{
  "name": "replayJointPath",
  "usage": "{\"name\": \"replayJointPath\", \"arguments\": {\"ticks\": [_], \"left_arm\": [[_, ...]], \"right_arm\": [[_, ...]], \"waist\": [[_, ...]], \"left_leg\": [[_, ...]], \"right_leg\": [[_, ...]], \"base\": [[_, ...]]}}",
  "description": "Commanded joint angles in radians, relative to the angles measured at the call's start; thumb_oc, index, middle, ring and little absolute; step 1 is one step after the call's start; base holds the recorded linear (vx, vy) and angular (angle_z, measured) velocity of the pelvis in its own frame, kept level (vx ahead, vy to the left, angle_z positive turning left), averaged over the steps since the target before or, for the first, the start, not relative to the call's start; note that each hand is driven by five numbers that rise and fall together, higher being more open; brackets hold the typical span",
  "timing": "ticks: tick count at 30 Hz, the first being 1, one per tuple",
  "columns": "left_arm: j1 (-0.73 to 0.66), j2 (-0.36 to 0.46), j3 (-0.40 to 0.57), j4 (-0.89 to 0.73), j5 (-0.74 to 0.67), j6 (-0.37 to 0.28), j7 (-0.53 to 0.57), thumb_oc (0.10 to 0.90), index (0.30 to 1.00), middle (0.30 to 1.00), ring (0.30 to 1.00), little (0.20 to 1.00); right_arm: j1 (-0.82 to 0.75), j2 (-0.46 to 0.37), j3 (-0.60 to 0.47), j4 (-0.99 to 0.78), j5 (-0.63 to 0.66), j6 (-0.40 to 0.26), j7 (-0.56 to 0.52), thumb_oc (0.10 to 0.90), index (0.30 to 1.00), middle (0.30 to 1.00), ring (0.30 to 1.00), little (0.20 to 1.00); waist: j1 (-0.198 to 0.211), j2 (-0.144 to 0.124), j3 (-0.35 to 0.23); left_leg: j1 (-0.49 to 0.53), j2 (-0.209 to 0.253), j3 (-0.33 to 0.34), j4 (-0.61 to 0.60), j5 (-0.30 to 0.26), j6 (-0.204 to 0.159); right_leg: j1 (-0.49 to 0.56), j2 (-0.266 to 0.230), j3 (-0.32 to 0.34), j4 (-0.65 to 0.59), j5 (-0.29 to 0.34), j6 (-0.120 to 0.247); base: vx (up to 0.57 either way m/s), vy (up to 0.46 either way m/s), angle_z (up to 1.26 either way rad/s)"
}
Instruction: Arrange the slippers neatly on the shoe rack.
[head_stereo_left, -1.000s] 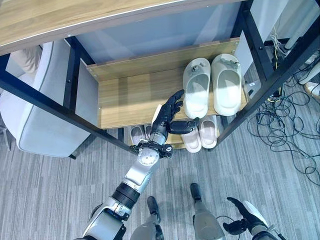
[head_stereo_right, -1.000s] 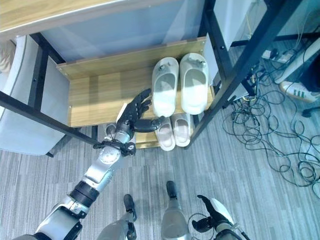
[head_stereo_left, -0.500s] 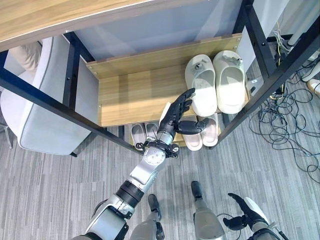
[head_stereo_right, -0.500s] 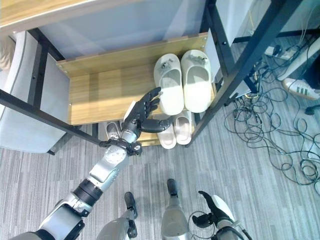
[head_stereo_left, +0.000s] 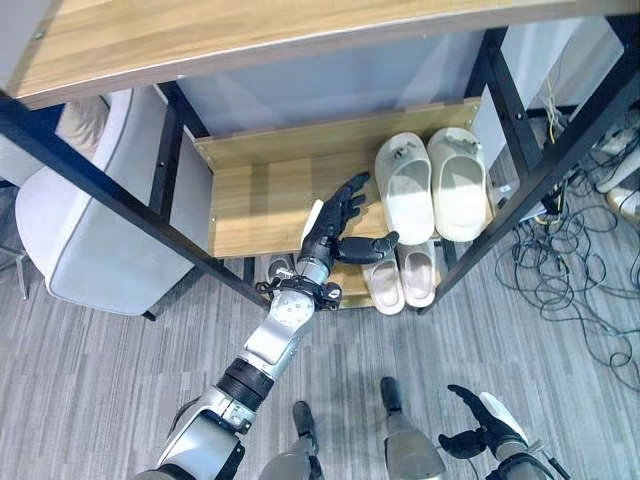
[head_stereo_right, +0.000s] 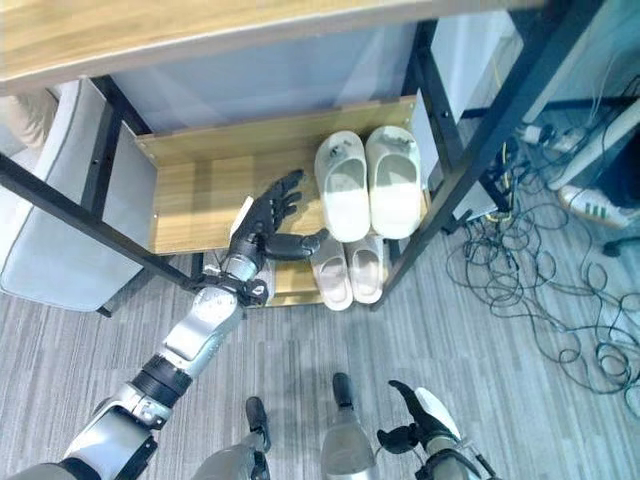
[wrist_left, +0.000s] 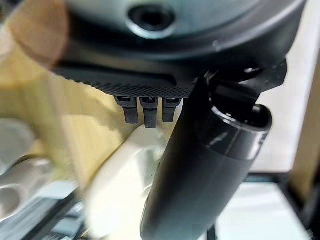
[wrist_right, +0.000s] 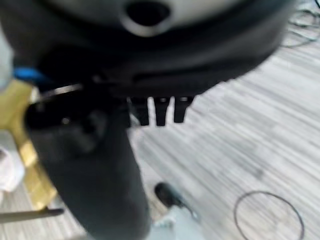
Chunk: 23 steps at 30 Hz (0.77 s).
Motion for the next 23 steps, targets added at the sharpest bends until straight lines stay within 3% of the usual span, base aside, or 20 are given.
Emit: {"name": "replayJointPath", "arguments": {"ticks": [1, 3, 5, 6, 7, 8, 9, 13, 15, 16, 18, 20, 21, 23], "left_arm": [[-0.002, -0.018, 0.040, -0.133, -0.005, -0.070, -0.044, 0.800, 0.900, 0.900, 0.900, 0.900], [0.080, 0.019, 0.055, -0.205, 0.002, -0.059, -0.069, 0.800, 0.900, 0.900, 0.900, 0.900], [0.294, 0.109, 0.103, -0.313, 0.031, -0.037, -0.130, 0.800, 0.900, 0.900, 0.900, 0.900], [0.398, 0.129, 0.131, -0.317, 0.039, -0.033, -0.150, 0.800, 0.900, 0.900, 0.900, 0.900], [0.400, 0.130, 0.131, -0.319, 0.039, -0.033, -0.150, 0.800, 0.900, 0.900, 0.900, 0.900], [0.521, 0.167, 0.158, -0.295, 0.075, -0.026, -0.177, 0.800, 0.900, 0.900, 0.900, 0.900], [0.608, 0.151, 0.189, -0.227, 0.087, -0.012, -0.187, 0.800, 0.900, 0.900, 0.900, 0.900], [0.722, 0.072, 0.287, 0.018, 0.121, -0.001, -0.194, 0.800, 0.900, 0.900, 0.900, 0.900], [0.745, 0.022, 0.379, 0.261, 0.127, -0.005, -0.180, 0.800, 0.900, 0.900, 0.900, 0.900], [0.743, 0.022, 0.380, 0.263, 0.127, -0.007, -0.181, 0.800, 0.900, 0.900, 0.900, 0.900], [0.691, -0.002, 0.461, 0.606, 0.096, -0.018, -0.159, 0.800, 0.900, 0.900, 0.900, 0.900], [0.676, 0.011, 0.463, 0.667, 0.110, -0.025, -0.148, 0.800, 0.900, 0.900, 0.900, 0.900], [0.636, 0.032, 0.463, 0.800, 0.125, -0.030, -0.134, 0.800, 0.900, 0.900, 0.900, 0.900], [0.617, 0.045, 0.446, 0.847, 0.153, -0.030, -0.126, 0.800, 0.900, 0.900, 0.900, 0.900]], "right_arm": [[0.056, 0.006, -0.014, -0.004, 0.014, -0.011, 0.001, 0.800, 0.900, 0.900, 0.900, 0.900], [0.048, 0.029, -0.023, -0.002, 0.012, -0.003, 0.009, 0.800, 0.900, 0.900, 0.900, 0.900], [0.028, 0.074, -0.043, 0.014, 0.003, 0.010, 0.027, 0.800, 0.900, 0.900, 0.900, 0.900], [0.021, 0.088, -0.050, 0.031, 0.000, 0.015, 0.034, 0.800, 0.900, 0.900, 0.900, 0.900], [0.022, 0.088, -0.049, 0.030, -0.001, 0.015, 0.034, 0.800, 0.900, 0.900, 0.900, 0.900], [0.019, 0.109, -0.062, 0.057, 0.006, 0.020, 0.049, 0.800, 0.900, 0.900, 0.900, 0.900], [0.008, 0.124, -0.067, 0.098, 0.006, 0.028, 0.055, 0.800, 0.900, 0.900, 0.900, 0.900], [0.013, 0.178, -0.145, 0.154, 0.095, 0.050, 0.085, 0.800, 0.900, 0.900, 0.900, 0.900], [-0.001, 0.216, -0.187, 0.241, 0.115, 0.062, 0.090, 0.800, 0.900, 0.900, 0.900, 0.900], [-0.002, 0.216, -0.187, 0.242, 0.115, 0.061, 0.090, 0.800, 0.900, 0.900, 0.900, 0.900], [-0.034, 0.256, -0.229, 0.379, 0.142, 0.070, 0.078, 0.800, 0.900, 0.900, 0.900, 0.900], [-0.041, 0.259, -0.228, 0.397, 0.141, 0.074, 0.074, 0.800, 0.900, 0.900, 0.900, 0.900], [-0.051, 0.272, -0.231, 0.469, 0.163, 0.082, 0.065, 0.800, 0.900, 0.900, 0.900, 0.900], [-0.060, 0.278, -0.230, 0.509, 0.178, 0.087, 0.059, 0.800, 0.900, 0.900, 0.900, 0.900]], "waist": [[0.039, -0.039, -0.132], [0.053, -0.053, -0.154], [0.091, -0.087, -0.207], [0.105, -0.100, -0.223], [0.105, -0.101, -0.224], [0.120, -0.120, -0.250], [0.129, -0.130, -0.261], [0.128, -0.146, -0.286], [0.122, -0.153, -0.303], [0.122, -0.153, -0.302], [0.113, -0.155, -0.320], [0.112, -0.156, -0.325], [0.108, -0.154, -0.337], [0.107, -0.151, -0.344]], "left_leg": [[0.003, 0.006, 0.017, 0.005, -0.054, -0.017], [0.009, 0.004, 0.011, 0.005, -0.058, -0.016], [0.024, 0.002, 0.002, 0.005, -0.067, -0.012], [0.030, 0.003, -0.002, 0.005, -0.068, -0.012], [0.030, 0.003, -0.002, 0.005, -0.068, -0.012], [0.040, 0.003, -0.004, 0.005, -0.074, -0.010], [0.043, 0.004, -0.003, 0.005, -0.075, -0.009], [0.048, 0.006, 0.002, 0.005, -0.079, -0.005], [0.048, 0.006, 0.008, 0.005, -0.083, -0.002], [0.048, 0.006, 0.008, 0.005, -0.084, -0.002], [0.045, 0.006, 0.010, 0.005, -0.089, -0.001], [0.045, 0.005, 0.009, 0.005, -0.090, -0.001], [0.044, 0.003, 0.008, 0.005, -0.093, -0.001], [0.046, 0.002, 0.008, 0.005, -0.096, -0.001]], "right_leg": [[-0.022, 0.017, -0.011, 0.004, -0.036, 0.011], [-0.012, 0.016, -0.020, 0.004, -0.036, 0.011], [0.014, 0.013, -0.039, 0.004, -0.041, 0.015], [0.026, 0.011, -0.047, 0.004, -0.040, 0.015], [0.026, 0.011, -0.047, 0.004, -0.040, 0.015], [0.040, 0.009, -0.056, 0.004, -0.040, 0.016], [0.044, 0.007, -0.062, 0.004, -0.038, 0.018], [0.045, 0.007, -0.060, 0.004, -0.035, 0.019], [0.043, 0.007, -0.053, 0.004, -0.035, 0.020], [0.043, 0.007, -0.053, 0.004, -0.035, 0.020], [0.039, 0.005, -0.048, 0.004, -0.035, 0.020], [0.038, 0.005, -0.045, 0.004, -0.035, 0.019], [0.036, 0.004, -0.038, 0.004, -0.033, 0.019], [0.037, 0.002, -0.035, 0.004, -0.033, 0.019]], "base": [[0.02, 0.025, 0.16], [0.03, 0.035, 0.22], [0.03, 0.084, 0.24], [0.01, 0.066, 0.28], [0.03, 0.075, 0.28], [0.03, 0.081, 0.24], [0.03, 0.088, 0.20], [0.01, 0.059, 0.07], [0.02, 0.067, -0.05], [0.01, 0.073, -0.11], [0.01, 0.071, -0.04], [0.03, 0.053, -0.04], [0.03, 0.057, -0.06], [0.03, 0.057, -0.07]]}}
